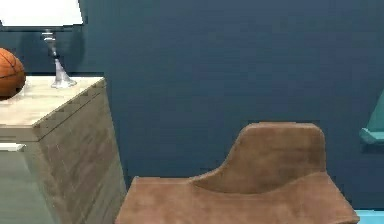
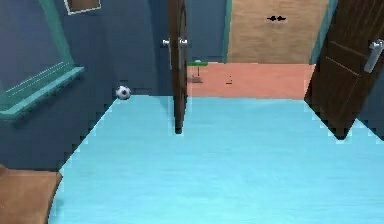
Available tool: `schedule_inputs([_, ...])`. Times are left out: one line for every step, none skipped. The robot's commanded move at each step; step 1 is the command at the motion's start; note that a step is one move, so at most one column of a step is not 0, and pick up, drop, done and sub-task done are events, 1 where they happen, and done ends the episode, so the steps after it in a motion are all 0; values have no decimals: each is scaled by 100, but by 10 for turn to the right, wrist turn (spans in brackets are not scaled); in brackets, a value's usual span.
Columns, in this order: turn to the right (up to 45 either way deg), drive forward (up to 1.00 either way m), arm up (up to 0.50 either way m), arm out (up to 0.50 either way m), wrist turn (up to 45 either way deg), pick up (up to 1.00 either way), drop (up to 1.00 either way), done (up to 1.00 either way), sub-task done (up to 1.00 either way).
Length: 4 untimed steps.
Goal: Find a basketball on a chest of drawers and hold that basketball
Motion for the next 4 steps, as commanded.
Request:
schedule_inputs([120,0,0,0,0,0,0,0,0])
schedule_inputs([0,25,0,0,0,0,0,0,0])
schedule_inputs([-450,0,0,0,0,0,0,0,0])
schedule_inputs([-450,0,0,0,0,0,0,0,0])
